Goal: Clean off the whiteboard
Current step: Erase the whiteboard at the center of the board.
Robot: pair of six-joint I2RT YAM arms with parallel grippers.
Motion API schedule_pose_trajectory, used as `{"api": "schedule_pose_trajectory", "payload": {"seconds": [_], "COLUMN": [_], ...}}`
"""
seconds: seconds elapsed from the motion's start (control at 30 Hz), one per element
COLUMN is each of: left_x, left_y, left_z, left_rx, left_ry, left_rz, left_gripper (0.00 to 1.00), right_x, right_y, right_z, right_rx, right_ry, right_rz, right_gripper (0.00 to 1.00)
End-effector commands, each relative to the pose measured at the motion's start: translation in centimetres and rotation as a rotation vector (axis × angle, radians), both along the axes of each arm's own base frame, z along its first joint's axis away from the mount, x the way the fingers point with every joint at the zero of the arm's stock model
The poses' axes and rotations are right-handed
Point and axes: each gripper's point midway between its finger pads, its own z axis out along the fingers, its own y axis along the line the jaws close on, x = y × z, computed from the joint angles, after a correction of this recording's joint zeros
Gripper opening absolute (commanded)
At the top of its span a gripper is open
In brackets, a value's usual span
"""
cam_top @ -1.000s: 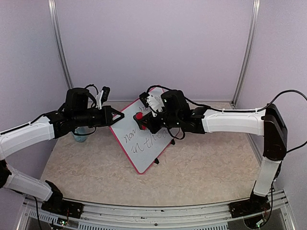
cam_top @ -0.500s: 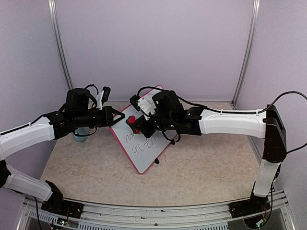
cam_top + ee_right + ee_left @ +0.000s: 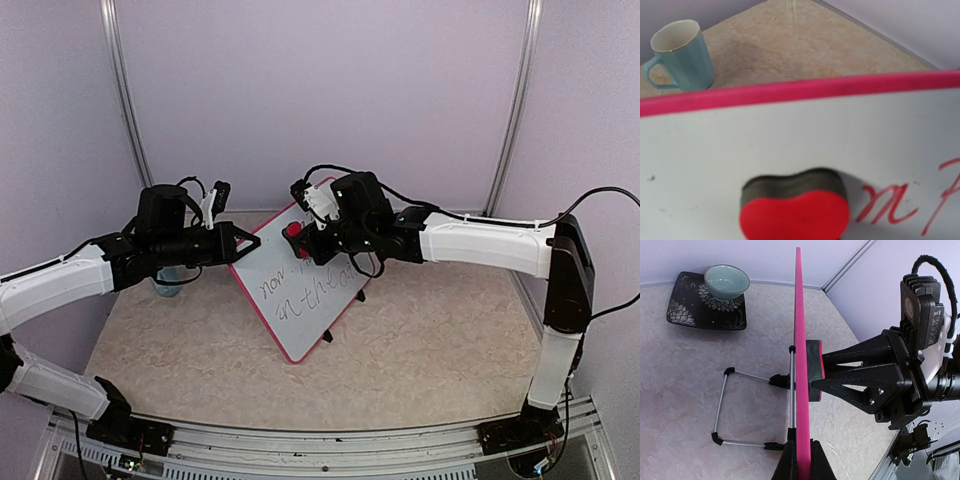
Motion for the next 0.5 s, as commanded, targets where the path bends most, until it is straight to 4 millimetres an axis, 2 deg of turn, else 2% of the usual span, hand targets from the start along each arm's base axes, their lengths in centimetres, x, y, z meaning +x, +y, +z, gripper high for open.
{"api": "schedule_pose_trajectory", "payload": {"seconds": [0.0, 0.13, 0.3, 0.37, 0.47], "left_x": [-2.4, -2.3, -2.3, -2.2, -2.2], "left_y": [-1.9, -1.9, -2.0, -2.0, -2.1], "left_z": [1.9, 1.9, 2.0, 2.0, 2.1], "left_rx": [-0.073, -0.072, -0.072, -0.073, -0.073], "left_ry": [-0.016, -0.016, -0.017, -0.017, -0.018], "left_rz": [-0.115, -0.115, -0.116, -0.116, -0.120], "left_gripper": [0.00, 0.00, 0.00, 0.00, 0.00], "right_x": [-0.4, -2.0, -2.7, -2.3, -0.7], "right_y": [0.9, 1.8, 2.3, 2.3, 1.8], "right_z": [-1.6, -0.3, 0.7, 0.6, 0.5], "right_rx": [-0.009, 0.024, 0.039, 0.028, 0.008], "right_ry": [0.021, -0.001, -0.010, -0.012, 0.002], "right_rz": [0.050, 0.116, 0.159, 0.148, 0.085], "right_gripper": [0.00, 0.00, 0.00, 0.00, 0.00]}}
